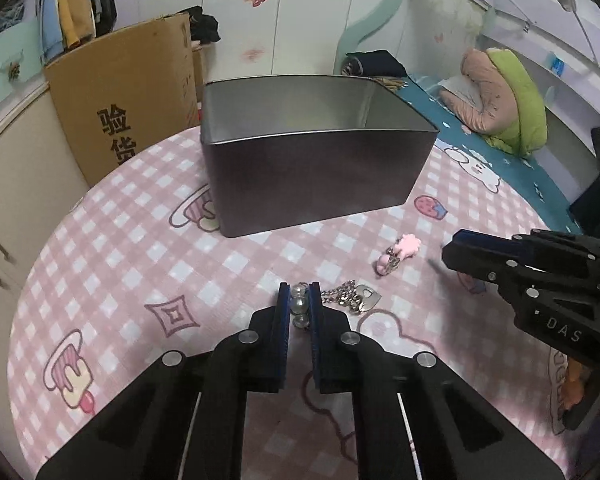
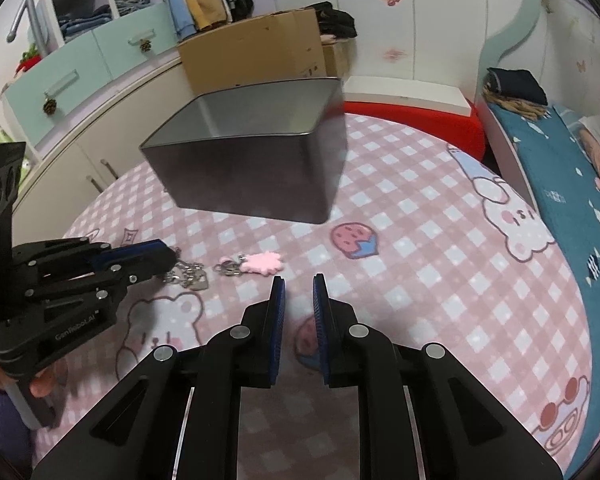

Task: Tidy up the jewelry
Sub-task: 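Grasp the pearl end with the left tool while the right tool grasps the pink charm, then lift the necklace with both tools and lower it into the grey box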

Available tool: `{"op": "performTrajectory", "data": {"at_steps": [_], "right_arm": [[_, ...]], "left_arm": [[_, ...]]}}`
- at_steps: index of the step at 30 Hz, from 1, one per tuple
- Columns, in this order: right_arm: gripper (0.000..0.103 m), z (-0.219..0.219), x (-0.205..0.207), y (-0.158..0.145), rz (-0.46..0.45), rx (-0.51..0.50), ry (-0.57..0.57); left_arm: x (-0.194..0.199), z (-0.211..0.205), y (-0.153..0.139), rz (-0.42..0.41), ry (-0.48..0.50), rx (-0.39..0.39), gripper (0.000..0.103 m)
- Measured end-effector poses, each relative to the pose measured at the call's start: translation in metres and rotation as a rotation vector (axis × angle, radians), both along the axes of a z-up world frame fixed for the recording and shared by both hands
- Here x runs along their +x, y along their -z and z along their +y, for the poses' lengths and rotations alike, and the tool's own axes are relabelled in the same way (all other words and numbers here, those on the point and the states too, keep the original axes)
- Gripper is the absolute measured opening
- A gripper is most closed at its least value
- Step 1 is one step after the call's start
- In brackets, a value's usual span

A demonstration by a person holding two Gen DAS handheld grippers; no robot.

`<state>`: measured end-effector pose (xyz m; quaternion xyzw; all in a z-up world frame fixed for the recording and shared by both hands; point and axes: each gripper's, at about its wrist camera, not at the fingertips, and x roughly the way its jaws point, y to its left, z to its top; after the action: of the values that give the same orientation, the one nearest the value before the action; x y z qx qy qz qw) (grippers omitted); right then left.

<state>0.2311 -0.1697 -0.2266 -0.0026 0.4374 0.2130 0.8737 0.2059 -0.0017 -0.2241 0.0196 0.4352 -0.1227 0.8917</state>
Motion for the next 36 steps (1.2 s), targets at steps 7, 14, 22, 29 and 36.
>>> {"op": "performTrajectory", "data": {"at_steps": [7, 14, 22, 29, 36], "right_arm": [[0.047, 0.022, 0.004, 0.002, -0.008, -0.042, -0.031], [0.048, 0.036, 0.013, 0.005, -0.027, -0.101, -0.054], [0.029, 0.045, 0.014, 0.002, -0.038, -0.126, -0.098], [0.027, 0.044, 0.005, 0.001, -0.029, -0.107, -0.076], [0.027, 0.032, -0.009, -0.020, -0.063, -0.062, -0.061]], "left_arm": [[-0.009, 0.021, -0.015, -0.024, -0.019, -0.026, 0.007], [-0.016, 0.025, -0.024, -0.033, 0.001, -0.054, 0.007], [-0.019, 0.027, -0.029, -0.037, 0.007, -0.090, 0.007], [-0.021, 0.028, -0.035, -0.045, 0.013, -0.096, 0.007], [-0.026, 0.024, -0.053, -0.074, 0.041, -0.119, 0.007]]}}
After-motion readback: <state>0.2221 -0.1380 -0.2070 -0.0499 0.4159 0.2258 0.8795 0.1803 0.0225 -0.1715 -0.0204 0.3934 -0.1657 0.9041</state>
